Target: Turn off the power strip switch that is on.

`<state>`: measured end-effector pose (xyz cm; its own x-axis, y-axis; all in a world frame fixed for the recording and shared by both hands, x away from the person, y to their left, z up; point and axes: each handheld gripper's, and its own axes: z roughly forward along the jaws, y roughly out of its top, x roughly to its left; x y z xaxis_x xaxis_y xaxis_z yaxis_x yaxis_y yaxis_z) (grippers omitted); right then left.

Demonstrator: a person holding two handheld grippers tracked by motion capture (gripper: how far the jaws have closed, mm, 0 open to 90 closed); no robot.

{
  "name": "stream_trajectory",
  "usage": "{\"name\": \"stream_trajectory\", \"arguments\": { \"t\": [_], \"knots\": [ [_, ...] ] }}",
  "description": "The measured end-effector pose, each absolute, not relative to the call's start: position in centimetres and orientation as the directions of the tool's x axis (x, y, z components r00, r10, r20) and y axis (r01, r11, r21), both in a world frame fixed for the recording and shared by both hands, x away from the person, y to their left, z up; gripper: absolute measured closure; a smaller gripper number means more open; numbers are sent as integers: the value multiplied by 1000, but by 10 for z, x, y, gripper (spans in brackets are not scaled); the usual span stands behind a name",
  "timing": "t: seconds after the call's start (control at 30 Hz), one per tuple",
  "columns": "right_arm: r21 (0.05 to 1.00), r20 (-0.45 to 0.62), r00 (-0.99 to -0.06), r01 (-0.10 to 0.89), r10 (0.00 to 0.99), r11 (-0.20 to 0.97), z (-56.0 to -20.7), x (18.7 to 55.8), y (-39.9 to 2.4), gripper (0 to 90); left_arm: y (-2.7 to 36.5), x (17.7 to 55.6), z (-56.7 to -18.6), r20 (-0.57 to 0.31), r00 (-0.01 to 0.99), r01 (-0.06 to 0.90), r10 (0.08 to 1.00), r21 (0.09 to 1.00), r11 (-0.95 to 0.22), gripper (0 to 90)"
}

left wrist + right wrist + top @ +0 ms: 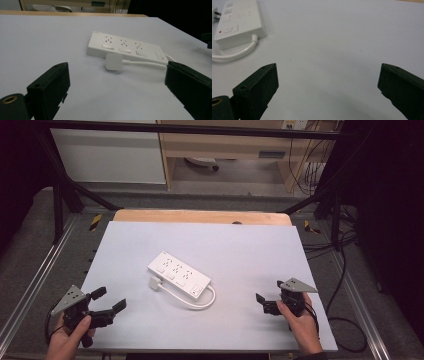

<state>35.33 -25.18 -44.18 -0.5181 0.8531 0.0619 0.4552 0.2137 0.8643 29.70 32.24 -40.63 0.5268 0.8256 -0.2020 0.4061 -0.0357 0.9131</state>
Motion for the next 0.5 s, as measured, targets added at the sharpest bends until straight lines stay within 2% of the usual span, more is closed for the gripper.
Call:
{"name": "stream_trajectory", "arguments": {
  "t": [0.5],
  "knots": [
    [862,66,-526,459,848,217,-442,353,-251,35,320,295,-399,-191,553,381,811,924,-43,55]
  ]
}}
